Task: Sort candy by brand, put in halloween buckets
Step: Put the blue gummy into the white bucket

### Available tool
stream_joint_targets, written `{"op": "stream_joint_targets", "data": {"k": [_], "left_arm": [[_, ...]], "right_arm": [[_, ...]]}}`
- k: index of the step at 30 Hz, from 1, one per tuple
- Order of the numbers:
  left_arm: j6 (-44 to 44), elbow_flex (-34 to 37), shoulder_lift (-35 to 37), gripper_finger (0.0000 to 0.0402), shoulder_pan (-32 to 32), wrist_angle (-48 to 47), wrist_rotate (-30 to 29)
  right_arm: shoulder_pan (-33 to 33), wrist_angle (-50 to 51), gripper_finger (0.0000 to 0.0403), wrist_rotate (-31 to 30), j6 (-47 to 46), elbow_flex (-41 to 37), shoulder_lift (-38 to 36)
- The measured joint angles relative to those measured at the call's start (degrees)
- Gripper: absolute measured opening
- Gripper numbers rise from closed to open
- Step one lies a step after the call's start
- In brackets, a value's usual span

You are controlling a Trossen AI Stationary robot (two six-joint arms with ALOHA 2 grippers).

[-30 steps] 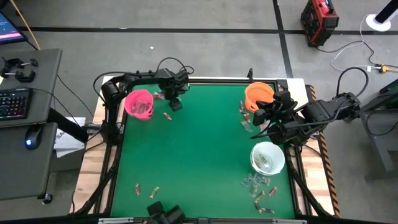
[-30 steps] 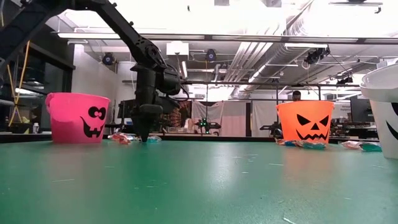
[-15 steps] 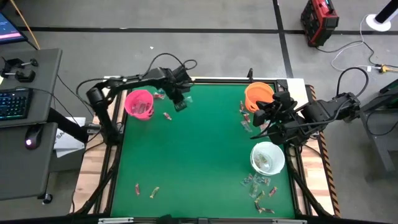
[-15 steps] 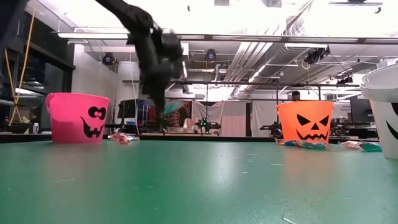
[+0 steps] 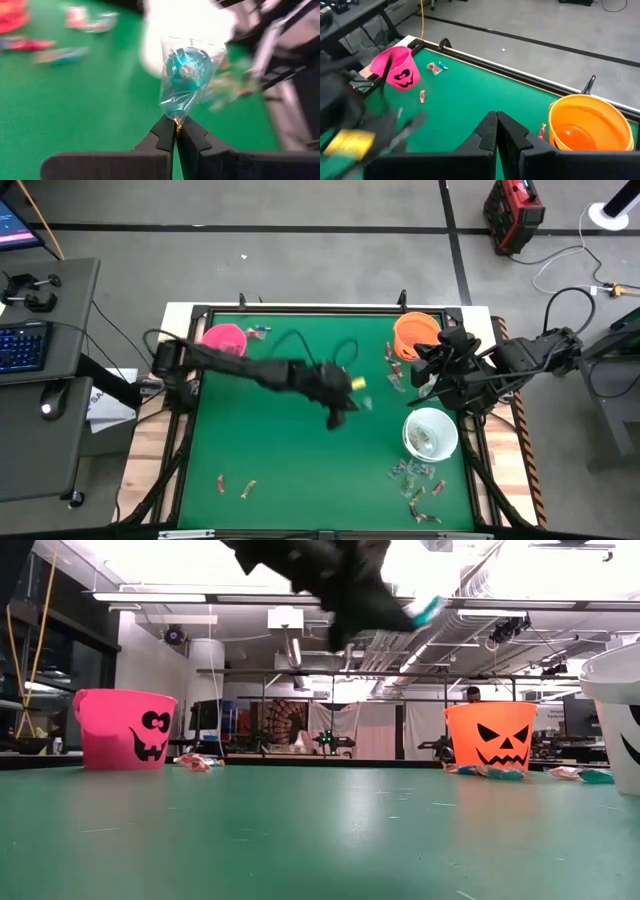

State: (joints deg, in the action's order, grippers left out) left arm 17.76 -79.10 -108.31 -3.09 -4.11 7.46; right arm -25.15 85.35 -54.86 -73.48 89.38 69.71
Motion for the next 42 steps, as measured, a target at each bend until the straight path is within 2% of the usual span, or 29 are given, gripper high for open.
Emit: {"op": "stream_joint_targets", "data": {"k": [3,6,13,19,22,24,28,33,37,42], "left_arm": [[5.1,-3.1,-5.9,0.0,-3.8,7.5,-0.4],[7.1,-9.3,-12.3,0.0,-5.8,8.8,-0.5],[5.7,-28.0,-25.1,0.0,-6.1,8.0,0.6],[1.2,-38.5,-30.3,0.0,-4.5,6.0,0.7],[-2.1,-40.0,-30.8,0.0012,-3.9,3.3,0.8],[-5.2,-40.1,-30.9,0.0034,-3.5,2.0,0.8],[-9.1,-40.1,-30.9,0.0101,-3.2,0.7,0.9],[-9.2,-40.1,-30.4,0.0187,-3.4,0.3,1.2],[-10.0,-40.1,-28.2,0.0229,-3.1,-10.4,7.2],[-13.3,-39.5,-26.5,0.0238,-1.6,-26.5,14.5]], "right_arm": [[0.0,-0.1,0.0,-0.1,0.5,0.0,-0.1],[0.0,-0.2,0.0,-0.2,0.6,0.0,-0.1],[0.0,-2.7,0.0,-0.2,2.0,0.0,-0.1],[0.0,-5.2,0.0,0.2,2.0,0.0,-0.1],[0.0,-6.6,0.0,0.2,2.0,0.0,-0.1],[0.0,-7.6,0.0,0.2,2.0,0.0,-0.1],[0.0,-8.9,0.0,0.2,2.0,0.0,0.0],[0.0,-10.0,0.0,0.2,2.0,0.0,0.0],[0.0,-10.5,0.0,1.9,1.5,0.0,0.0],[0.0,-10.8,0.0,11.2,1.5,0.0,0.1]]}}
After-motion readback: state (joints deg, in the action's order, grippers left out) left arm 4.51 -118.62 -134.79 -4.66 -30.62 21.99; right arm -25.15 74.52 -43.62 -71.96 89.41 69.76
